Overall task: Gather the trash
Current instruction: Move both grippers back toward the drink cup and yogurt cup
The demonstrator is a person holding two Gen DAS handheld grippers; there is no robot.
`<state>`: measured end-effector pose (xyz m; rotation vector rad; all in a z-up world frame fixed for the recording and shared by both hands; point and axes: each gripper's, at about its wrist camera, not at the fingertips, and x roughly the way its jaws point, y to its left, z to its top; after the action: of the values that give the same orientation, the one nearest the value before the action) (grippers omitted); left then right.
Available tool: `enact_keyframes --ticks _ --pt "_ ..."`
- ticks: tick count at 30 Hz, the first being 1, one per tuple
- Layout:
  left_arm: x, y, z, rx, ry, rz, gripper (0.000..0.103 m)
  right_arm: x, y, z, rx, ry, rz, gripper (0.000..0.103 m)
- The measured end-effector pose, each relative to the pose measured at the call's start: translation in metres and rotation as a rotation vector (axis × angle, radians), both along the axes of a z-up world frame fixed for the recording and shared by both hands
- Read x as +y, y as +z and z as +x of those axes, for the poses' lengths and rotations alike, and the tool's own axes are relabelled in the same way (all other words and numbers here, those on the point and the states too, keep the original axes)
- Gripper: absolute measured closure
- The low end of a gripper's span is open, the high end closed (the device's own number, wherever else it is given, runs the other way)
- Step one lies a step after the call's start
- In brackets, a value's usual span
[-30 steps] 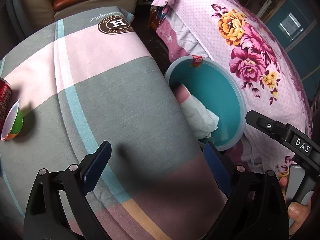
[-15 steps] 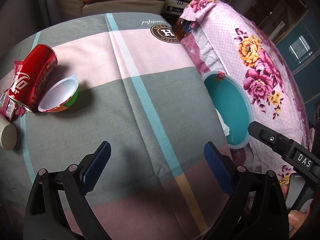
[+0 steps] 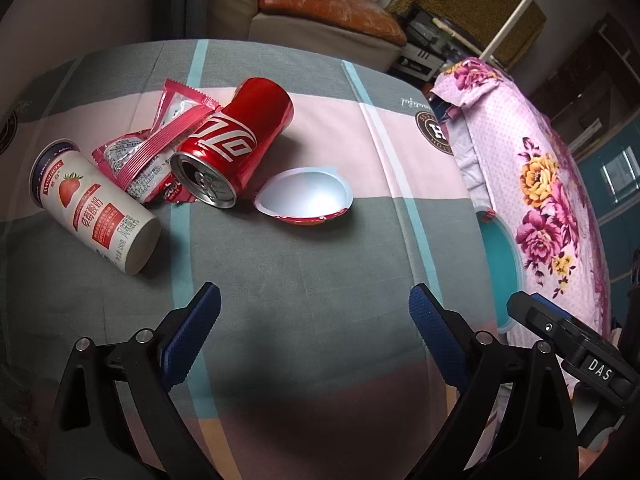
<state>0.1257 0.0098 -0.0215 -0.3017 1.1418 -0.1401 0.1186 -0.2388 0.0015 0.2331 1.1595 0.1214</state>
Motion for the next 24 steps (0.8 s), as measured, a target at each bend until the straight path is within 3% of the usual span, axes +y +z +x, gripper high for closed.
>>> enact_keyframes --ticks 13,20,24 --pt "0.061 0.002 -0.010 -0.016 0.100 -0.007 0.007 0.065 -0.011 0.010 0.042 0.094 -0.010 0.024" --pt "0.121 0.000 -0.009 -0.021 0.275 -0.064 0.007 0.084 -0.016 0.026 0.059 0.126 -0.008 0.024" --pt "0.139 -0.003 -0.002 -0.016 0.324 -0.061 0.007 0.090 -0.020 0.043 0.069 0.129 0.015 0.024"
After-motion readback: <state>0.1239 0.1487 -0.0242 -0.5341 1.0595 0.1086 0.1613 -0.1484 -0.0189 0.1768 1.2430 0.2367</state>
